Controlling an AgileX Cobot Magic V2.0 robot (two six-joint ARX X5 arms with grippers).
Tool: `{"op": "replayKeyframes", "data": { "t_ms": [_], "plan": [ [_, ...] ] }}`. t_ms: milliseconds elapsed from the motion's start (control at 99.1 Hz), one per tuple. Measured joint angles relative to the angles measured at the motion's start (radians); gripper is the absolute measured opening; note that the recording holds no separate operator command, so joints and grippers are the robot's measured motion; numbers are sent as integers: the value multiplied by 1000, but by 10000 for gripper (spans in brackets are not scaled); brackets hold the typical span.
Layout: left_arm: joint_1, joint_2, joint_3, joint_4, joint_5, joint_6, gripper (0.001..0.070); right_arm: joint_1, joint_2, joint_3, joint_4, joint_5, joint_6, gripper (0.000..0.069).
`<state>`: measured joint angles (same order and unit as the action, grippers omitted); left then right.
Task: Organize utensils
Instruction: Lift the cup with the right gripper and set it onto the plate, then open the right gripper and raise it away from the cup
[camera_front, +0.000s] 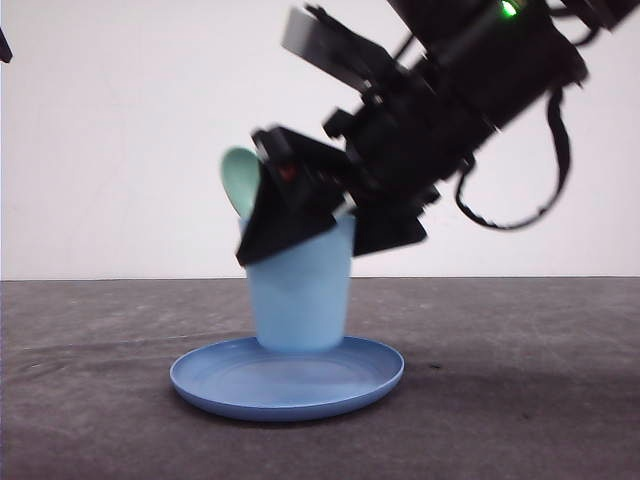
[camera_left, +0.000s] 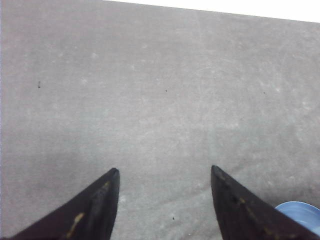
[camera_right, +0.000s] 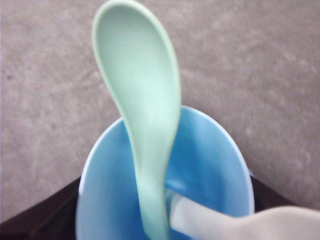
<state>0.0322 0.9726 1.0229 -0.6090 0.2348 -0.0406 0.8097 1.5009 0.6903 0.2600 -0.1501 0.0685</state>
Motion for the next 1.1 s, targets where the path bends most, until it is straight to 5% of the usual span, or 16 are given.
{"op": "replayKeyframes", "data": {
  "t_ms": [908,1100],
  "plan": [
    [0,0,0,-1,0,0,347,2,74,-14,87,-5,35,469],
    [0,0,0,-1,0,0,347,2,74,-14,87,-5,36,580]
  ]
}}
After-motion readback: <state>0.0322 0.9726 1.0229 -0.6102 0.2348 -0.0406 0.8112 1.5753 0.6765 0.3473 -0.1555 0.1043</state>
